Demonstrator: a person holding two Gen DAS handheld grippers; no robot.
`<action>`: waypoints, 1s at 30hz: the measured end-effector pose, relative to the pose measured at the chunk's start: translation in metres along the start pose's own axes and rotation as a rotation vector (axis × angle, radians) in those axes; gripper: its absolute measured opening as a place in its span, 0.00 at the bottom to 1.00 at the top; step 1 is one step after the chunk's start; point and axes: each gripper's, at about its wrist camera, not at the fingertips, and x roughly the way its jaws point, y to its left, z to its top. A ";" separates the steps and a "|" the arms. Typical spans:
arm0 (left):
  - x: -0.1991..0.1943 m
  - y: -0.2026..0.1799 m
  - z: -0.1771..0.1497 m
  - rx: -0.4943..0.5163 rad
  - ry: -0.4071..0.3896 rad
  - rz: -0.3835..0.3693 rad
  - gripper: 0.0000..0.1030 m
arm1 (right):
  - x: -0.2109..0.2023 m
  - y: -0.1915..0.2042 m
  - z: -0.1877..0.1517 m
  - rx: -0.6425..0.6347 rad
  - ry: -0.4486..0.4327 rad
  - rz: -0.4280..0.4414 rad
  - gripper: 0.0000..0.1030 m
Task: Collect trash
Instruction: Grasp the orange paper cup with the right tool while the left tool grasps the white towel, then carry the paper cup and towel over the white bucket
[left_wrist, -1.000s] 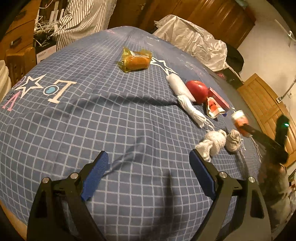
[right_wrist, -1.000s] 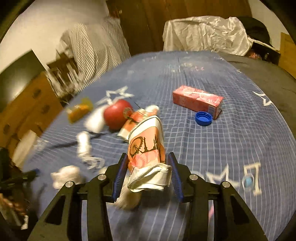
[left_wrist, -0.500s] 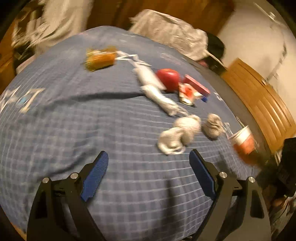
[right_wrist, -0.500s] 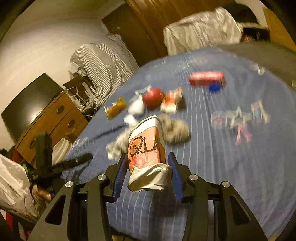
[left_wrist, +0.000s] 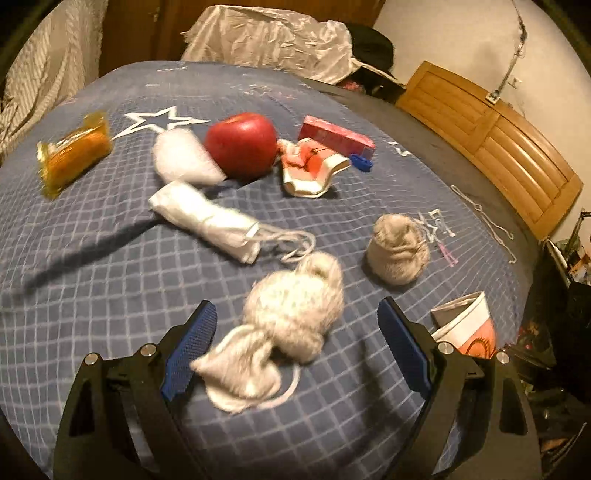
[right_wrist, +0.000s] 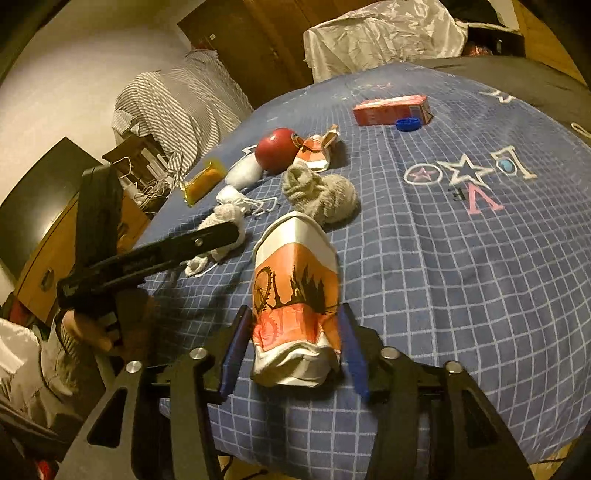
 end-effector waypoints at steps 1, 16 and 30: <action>0.002 -0.001 0.001 0.009 0.006 0.006 0.76 | 0.001 0.001 0.002 -0.007 0.000 -0.010 0.54; -0.004 0.001 -0.007 -0.017 0.001 0.062 0.36 | 0.015 0.011 0.006 -0.061 -0.013 -0.083 0.35; -0.084 0.008 -0.031 -0.086 -0.112 0.287 0.36 | -0.001 0.039 0.000 -0.073 -0.054 -0.072 0.32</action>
